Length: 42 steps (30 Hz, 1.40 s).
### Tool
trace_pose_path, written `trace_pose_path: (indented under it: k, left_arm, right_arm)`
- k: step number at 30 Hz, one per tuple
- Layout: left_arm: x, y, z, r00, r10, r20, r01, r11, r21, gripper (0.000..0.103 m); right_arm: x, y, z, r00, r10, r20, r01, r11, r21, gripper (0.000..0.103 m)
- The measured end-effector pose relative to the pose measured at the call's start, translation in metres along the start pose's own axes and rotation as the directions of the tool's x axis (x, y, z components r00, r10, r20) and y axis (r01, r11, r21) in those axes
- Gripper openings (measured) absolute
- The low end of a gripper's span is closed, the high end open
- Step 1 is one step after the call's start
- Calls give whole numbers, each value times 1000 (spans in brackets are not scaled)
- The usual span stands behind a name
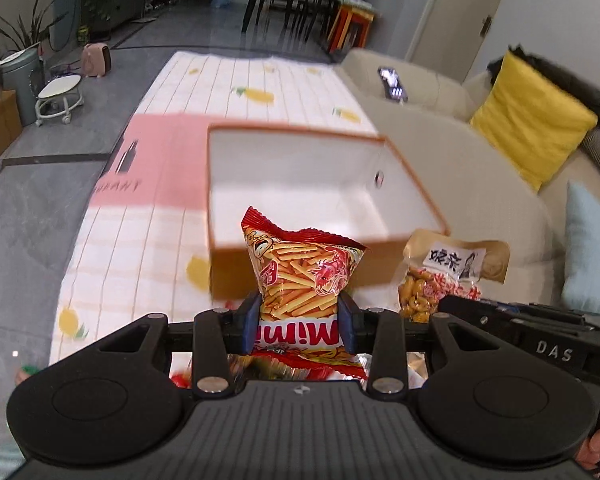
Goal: Organize snacks
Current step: 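Carry both bags into the orange box and open both tools to release them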
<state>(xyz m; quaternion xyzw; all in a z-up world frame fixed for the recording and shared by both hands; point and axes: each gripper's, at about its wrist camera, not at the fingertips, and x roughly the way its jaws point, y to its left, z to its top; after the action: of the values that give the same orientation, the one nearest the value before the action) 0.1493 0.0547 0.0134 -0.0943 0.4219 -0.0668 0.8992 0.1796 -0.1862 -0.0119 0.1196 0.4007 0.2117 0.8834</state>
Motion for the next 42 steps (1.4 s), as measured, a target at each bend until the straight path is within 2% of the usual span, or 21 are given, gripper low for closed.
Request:
trace_pose_path:
  k: [4, 7, 11, 15, 19, 22, 26, 29, 36, 39, 40, 42]
  left_arm:
    - [16, 6, 35, 999, -35, 20, 36, 998, -46, 44]
    - [35, 12, 58, 999, -50, 18, 51, 994, -93, 44]
    - [63, 17, 77, 1000, 11, 3, -11, 996, -86, 44]
    - [95, 15, 86, 997, 59, -58, -59, 998, -4, 44]
    - [132, 5, 82, 984, 105, -147, -86, 988, 128, 44]
    - [153, 3, 83, 972, 148, -184, -113, 976, 186, 44]
    - [171, -4, 77, 952, 208, -223, -138, 946, 293, 43]
    - [184, -6, 72, 942, 245, -229, -157, 925, 345, 43]
    - [209, -7, 67, 918, 291, -268, -171, 903, 394, 44]
    - [213, -10, 65, 911, 320, -261, -184, 881, 436, 49]
    - [213, -11, 64, 912, 322, -256, -185, 877, 443, 49]
    - [212, -10, 65, 913, 319, -256, -183, 878, 441, 56]
  right_arm:
    - [6, 2, 48, 999, 30, 22, -30, 999, -36, 18]
    - [19, 6, 79, 999, 15, 42, -11, 996, -92, 18]
    - [56, 0, 112, 1000, 18, 10, -17, 994, -111, 18]
    - [104, -12, 130, 997, 17, -69, -24, 995, -97, 18]
    - [155, -21, 129, 980, -10, -198, -7, 996, -85, 18]
    - [188, -32, 128, 953, 40, -300, -50, 998, -27, 18]
    - [217, -40, 130, 929, 46, -368, -48, 999, 5, 18]
    - [232, -41, 126, 915, 35, -402, -38, 999, -1, 18]
    - [262, -47, 112, 883, 50, -466, -28, 998, 54, 18]
    - [269, -49, 106, 874, 62, -482, -28, 997, 77, 18]
    - [270, -49, 106, 871, 70, -487, -30, 996, 89, 18]
    - [274, -47, 107, 868, 66, -493, -25, 996, 88, 18]
